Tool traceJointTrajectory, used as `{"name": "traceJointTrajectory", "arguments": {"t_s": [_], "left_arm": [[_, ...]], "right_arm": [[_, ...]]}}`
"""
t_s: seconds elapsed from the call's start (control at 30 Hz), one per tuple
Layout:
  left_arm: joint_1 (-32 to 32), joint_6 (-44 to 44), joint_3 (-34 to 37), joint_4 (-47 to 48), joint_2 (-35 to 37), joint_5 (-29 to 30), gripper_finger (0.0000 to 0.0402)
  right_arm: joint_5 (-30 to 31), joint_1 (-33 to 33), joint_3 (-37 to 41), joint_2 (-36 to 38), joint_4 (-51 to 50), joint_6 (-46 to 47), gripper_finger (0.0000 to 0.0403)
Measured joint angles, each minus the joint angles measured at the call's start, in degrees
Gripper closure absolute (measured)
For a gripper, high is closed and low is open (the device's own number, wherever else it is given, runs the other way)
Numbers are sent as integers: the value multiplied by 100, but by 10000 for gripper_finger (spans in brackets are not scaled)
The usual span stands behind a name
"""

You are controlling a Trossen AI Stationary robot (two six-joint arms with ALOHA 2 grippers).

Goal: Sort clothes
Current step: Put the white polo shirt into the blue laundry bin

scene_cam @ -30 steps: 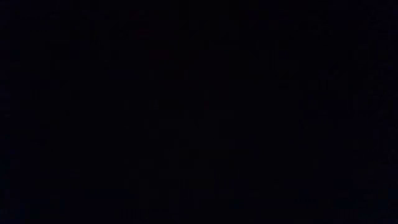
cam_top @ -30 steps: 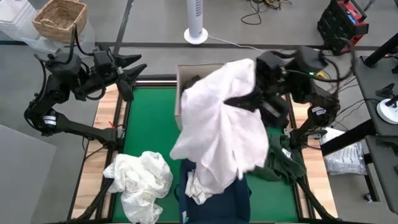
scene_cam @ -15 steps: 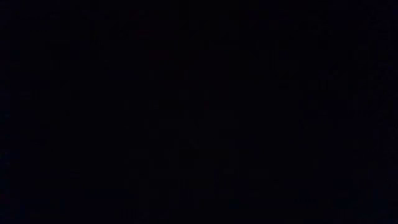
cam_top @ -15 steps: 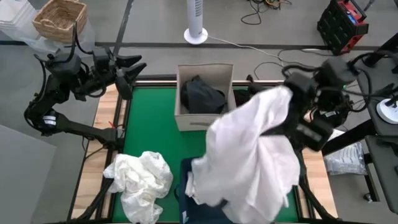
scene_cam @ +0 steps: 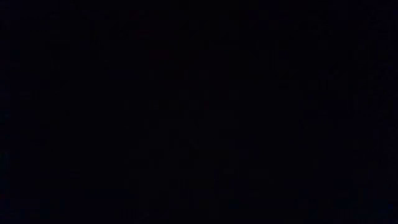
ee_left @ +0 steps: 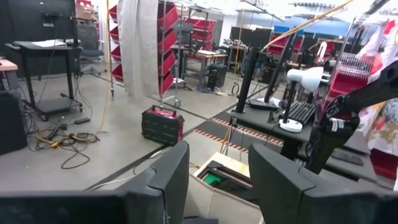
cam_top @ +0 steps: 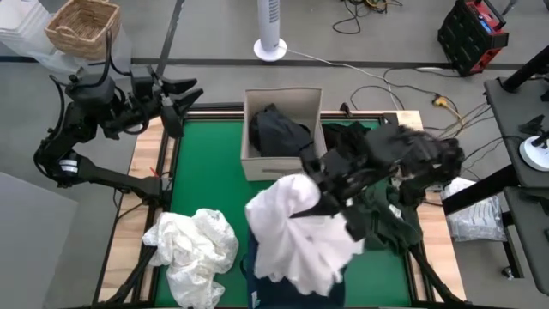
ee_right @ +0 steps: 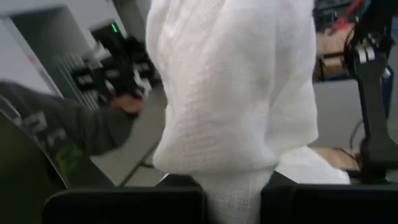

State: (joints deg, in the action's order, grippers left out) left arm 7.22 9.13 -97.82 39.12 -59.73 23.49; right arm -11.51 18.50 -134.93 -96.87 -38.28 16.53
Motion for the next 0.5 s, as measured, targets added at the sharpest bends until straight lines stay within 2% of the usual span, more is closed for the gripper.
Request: {"name": "traceJointTrajectory", "arguments": {"t_s": [0.2, 0.5], "left_arm": [[0, -4, 0, 312, 118, -2, 257], [0, -197, 0, 580, 215, -2, 257]], "right_arm": [[15, 0, 9, -176, -810, -218, 391], [150, 62, 24, -414, -3160, 704, 391]]}}
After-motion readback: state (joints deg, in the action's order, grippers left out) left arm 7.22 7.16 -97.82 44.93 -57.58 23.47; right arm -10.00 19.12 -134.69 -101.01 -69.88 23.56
